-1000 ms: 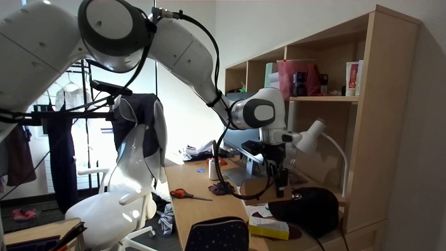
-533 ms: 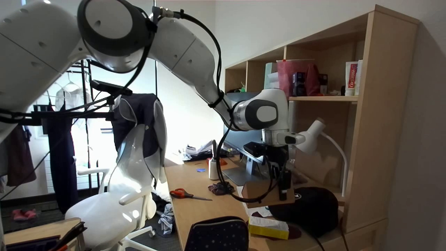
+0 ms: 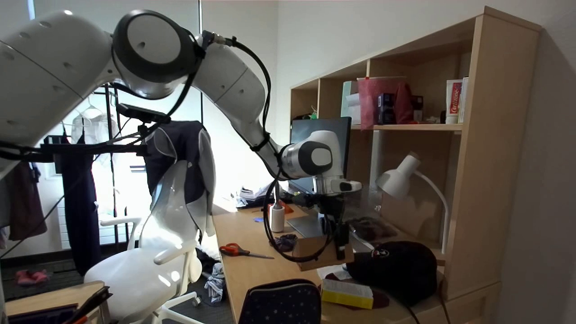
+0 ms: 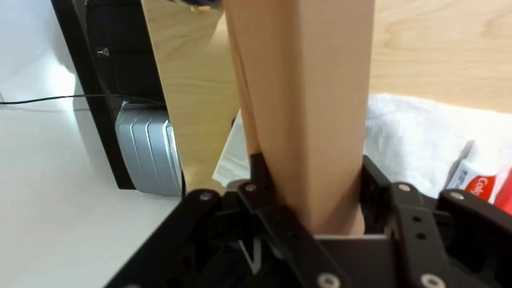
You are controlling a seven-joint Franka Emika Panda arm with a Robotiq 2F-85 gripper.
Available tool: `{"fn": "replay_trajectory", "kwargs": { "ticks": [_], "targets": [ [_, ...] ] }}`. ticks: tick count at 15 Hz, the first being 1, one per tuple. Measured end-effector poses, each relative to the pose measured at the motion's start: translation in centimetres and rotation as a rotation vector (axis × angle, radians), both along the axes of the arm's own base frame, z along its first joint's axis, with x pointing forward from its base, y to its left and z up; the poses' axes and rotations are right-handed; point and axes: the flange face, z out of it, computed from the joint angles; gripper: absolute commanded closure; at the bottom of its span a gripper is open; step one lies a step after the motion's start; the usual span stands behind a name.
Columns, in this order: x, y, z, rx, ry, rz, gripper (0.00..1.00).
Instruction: Move the brown paper weight forward
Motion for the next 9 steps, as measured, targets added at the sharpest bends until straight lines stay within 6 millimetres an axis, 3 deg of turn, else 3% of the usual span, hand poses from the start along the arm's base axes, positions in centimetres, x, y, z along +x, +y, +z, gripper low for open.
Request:
{"fn": "replay_trajectory", "kwargs": {
  "ticks": [4,9],
  "targets": [
    [-2.4,4.4,-3.7,-0.031,0.014,-0.036,0.69],
    [-5.9,5.5,-8.7,-0.027,0.009,-0.165,0.69]
  ]
}}
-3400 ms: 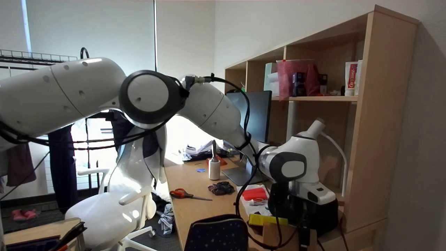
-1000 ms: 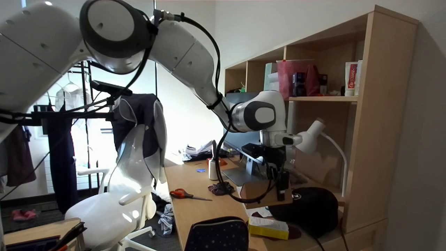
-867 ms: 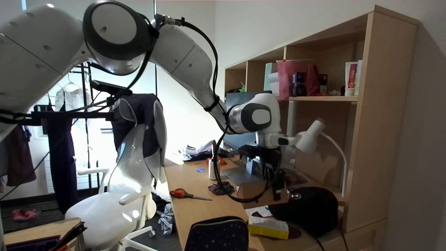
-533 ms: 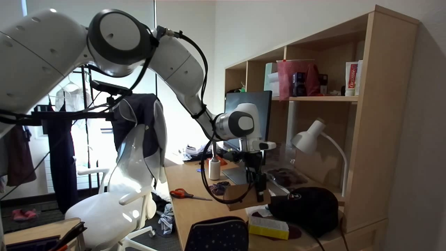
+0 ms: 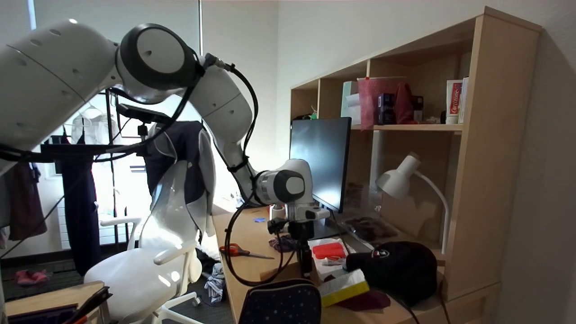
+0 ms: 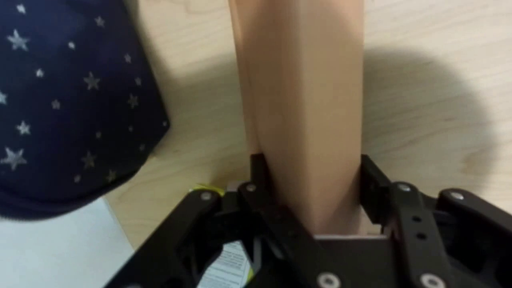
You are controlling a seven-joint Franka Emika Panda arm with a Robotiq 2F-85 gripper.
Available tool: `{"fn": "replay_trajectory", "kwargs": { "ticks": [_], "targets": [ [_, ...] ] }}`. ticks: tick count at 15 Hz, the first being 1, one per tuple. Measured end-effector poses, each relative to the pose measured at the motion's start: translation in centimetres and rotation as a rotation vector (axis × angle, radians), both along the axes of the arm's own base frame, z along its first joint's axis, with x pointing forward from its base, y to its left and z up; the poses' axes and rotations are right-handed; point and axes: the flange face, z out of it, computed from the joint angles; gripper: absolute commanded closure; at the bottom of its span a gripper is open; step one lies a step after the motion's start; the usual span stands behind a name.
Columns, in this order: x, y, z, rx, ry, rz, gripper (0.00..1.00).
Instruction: Move the brown paper weight forward
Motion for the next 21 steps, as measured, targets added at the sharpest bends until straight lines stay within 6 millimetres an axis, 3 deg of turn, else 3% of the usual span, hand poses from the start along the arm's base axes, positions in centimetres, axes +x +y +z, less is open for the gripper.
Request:
{"fn": "replay_trajectory", "kwargs": {
  "ticks": [3,11,21],
  "targets": [
    [-1.7,-0.3,-1.6,-0.005,-0.003,-0.065,0.69],
    [-3.1,-0.3,-1.7,-0.038,-0.007,-0.053,0.69],
    [-6.3,-2.1,-1.9,-0.086,0.038,0.007,0.69]
  ]
}}
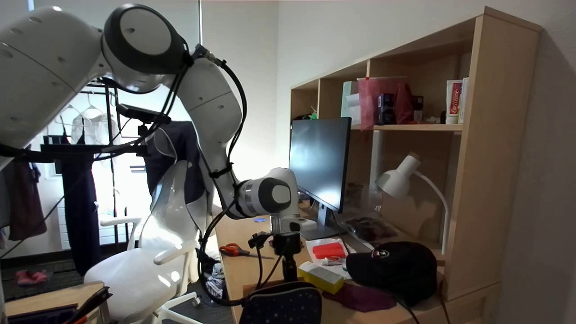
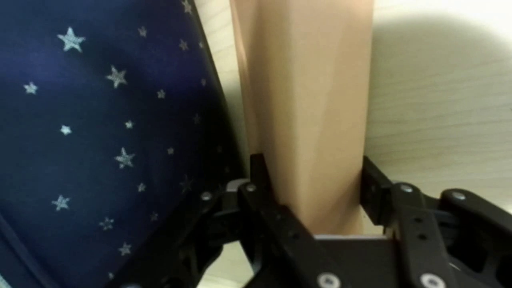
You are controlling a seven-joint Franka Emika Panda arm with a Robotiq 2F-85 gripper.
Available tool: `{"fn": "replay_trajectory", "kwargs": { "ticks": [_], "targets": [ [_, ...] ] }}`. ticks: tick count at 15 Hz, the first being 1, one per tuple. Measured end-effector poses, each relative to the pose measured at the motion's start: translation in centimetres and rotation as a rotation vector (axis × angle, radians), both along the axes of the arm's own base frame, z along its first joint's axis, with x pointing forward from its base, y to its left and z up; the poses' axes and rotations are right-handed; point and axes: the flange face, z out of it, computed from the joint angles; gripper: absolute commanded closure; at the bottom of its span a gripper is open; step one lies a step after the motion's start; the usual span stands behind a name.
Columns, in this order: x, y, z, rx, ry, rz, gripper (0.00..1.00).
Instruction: Move the brown paper weight forward
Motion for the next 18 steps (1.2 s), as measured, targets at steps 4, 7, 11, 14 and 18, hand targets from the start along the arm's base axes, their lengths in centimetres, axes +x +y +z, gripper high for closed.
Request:
{"fn": "replay_trajectory", "kwargs": {
  "ticks": [4,7,11,14,18],
  "targets": [
    [-0.5,-0.2,0.0,0.004,-0.002,0.051,0.69],
    [-0.5,-0.1,0.0,-0.002,0.013,0.113,0.12],
    [-0.7,0.0,-0.4,-0.005,0.032,0.152,0.0],
    [-0.7,0.8,-0.4,0.004,0.029,0.163,0.0],
    [-0.3,2.1,-0.1,0.018,0.01,0.184,0.0]
  ]
}}
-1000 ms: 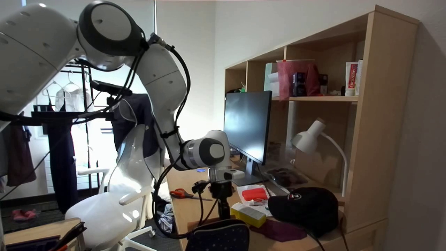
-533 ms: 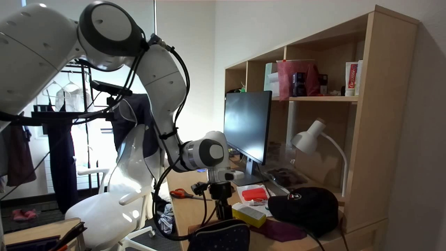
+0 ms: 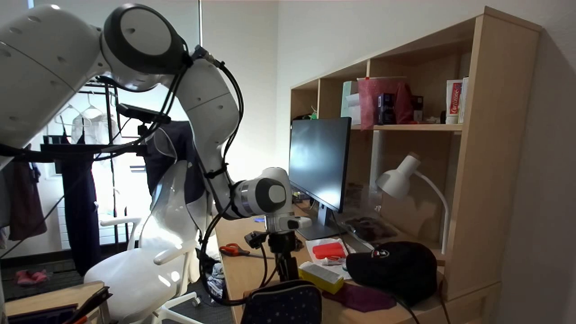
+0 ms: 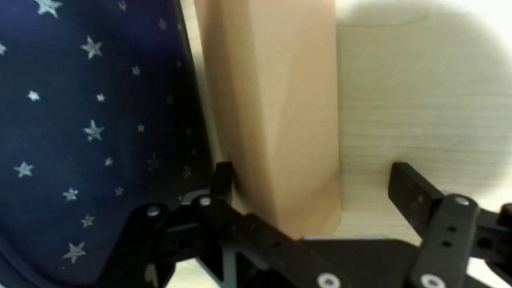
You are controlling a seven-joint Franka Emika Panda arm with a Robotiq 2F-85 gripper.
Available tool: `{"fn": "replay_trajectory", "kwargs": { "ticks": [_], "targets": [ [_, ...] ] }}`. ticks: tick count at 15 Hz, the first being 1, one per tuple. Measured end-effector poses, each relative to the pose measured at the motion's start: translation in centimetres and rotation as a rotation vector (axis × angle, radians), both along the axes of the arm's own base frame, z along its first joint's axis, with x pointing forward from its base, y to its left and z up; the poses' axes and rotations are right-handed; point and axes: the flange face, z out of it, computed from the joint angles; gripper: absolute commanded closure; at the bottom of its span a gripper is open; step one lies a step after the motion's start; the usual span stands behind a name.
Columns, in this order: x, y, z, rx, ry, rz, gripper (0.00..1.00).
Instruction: Move the brown paper weight forward
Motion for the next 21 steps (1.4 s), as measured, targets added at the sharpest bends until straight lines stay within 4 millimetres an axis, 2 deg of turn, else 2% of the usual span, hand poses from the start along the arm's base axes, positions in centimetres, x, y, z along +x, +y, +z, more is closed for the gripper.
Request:
{"fn": "replay_trajectory", "kwargs": {
  "ticks": [4,10,13,15,17,21],
  "targets": [
    [1.0,0.5,1.3,0.021,-0.052,0.004,0.0],
    [2.4,-1.3,5.7,0.043,-0.177,-0.073,0.0],
    [1.9,-1.4,8.0,0.028,-0.215,-0.048,0.0],
    [1.1,-0.3,9.2,0.005,-0.229,0.019,0.0],
    [0.1,1.7,10.1,-0.005,-0.231,0.099,0.0],
    [-1.9,5.3,10.4,0.012,-0.215,0.197,0.0]
  ]
}}
